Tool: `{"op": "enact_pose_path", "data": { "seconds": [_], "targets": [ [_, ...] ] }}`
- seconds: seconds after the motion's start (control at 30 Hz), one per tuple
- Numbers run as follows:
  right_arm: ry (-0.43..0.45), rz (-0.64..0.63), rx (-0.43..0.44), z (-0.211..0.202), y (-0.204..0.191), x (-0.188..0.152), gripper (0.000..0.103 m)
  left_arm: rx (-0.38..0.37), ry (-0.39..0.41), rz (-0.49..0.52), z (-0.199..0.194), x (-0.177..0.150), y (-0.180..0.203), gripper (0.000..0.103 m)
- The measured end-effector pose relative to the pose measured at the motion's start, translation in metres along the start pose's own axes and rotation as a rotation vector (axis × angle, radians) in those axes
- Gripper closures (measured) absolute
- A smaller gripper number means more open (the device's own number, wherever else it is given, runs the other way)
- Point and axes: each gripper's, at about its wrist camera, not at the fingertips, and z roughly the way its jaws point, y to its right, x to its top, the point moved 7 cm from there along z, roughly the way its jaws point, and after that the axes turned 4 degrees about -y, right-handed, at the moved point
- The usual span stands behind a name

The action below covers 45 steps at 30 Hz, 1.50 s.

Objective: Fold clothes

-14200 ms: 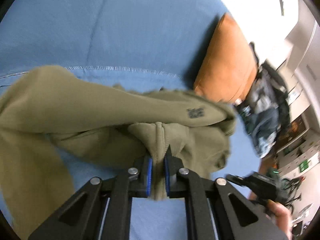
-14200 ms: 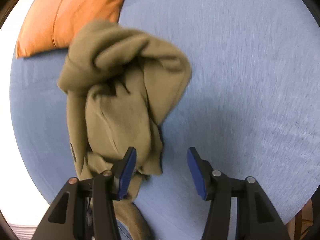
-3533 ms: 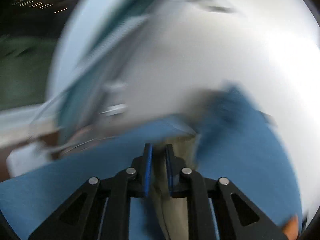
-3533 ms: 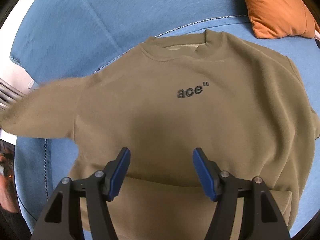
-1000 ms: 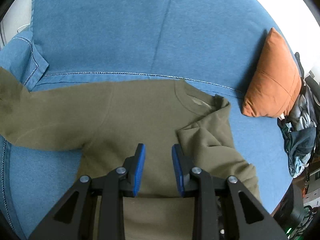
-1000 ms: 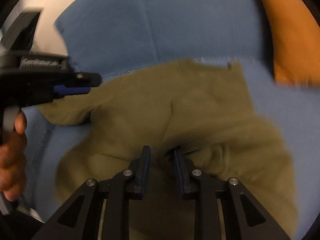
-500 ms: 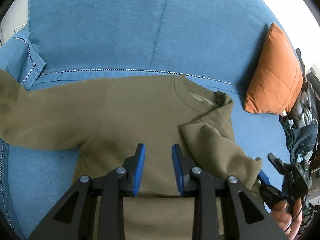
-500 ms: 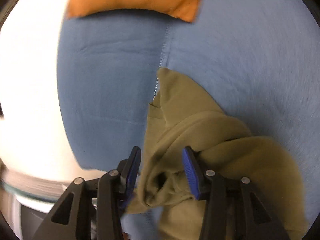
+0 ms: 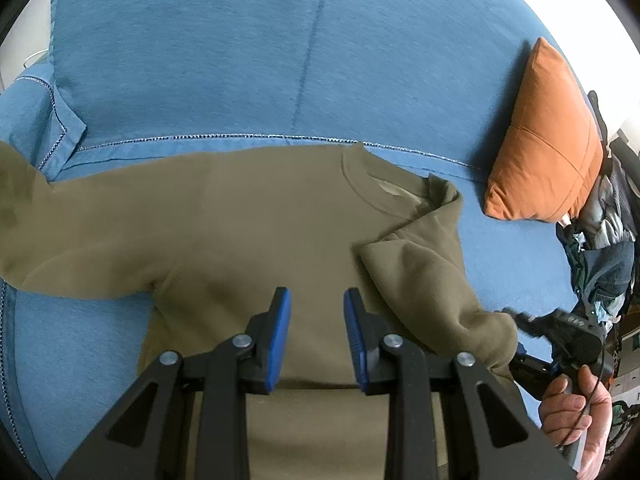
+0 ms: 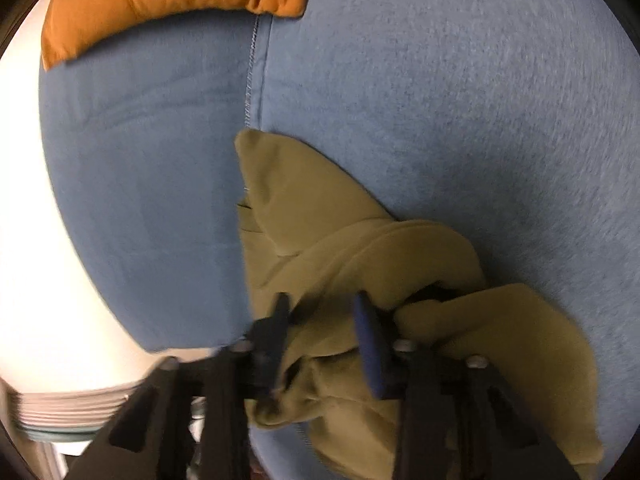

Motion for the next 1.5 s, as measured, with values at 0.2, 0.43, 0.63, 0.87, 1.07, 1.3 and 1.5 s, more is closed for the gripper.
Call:
{"op": "enact_pose_path", "data": {
  "seconds": [0.2,0.43,0.63,0.87,1.07,1.3,1.5],
  "targets": [
    [0.138,-0.070,0.029,-0.032,-0.019,-0.002,0.097,-0.005,0.001,0.002,-0.001,-0.001,0.001,0.076],
    [0.773,-0.626,0.048,-0.186,-0.132,-0.049,0.097,-0.008,0.007,-0.019,-0.002,0.002,-0.003,0.076],
    [1.253,-0.757,-0.280,-0.258,-0.126,-0.069,0.093,-0.018,0.000,-0.013,-0.001,0.002,0.000,0.076],
    [0.620,0.347,-0.180,-0.189,0.126,0.045,0.057,-0.020,-0.002,-0.001,0.001,0.001,0.005,0.076],
    [0.638,0.287,-0.062,-0.190,0.112,0.053,0.058,-0.013,-0.008,-0.005,0.004,0.000,0.007,0.076],
    [0.586,0.223,-0.058,-0.171,0.093,0.065,0.058,-0.017,-0.014,0.005,0.003,-0.002,0.005,0.076],
    [0.657,0.303,-0.112,-0.231,0.150,0.057,0.058,-0.019,-0.018,0.004,0.003,-0.004,0.005,0.076]
  ]
}}
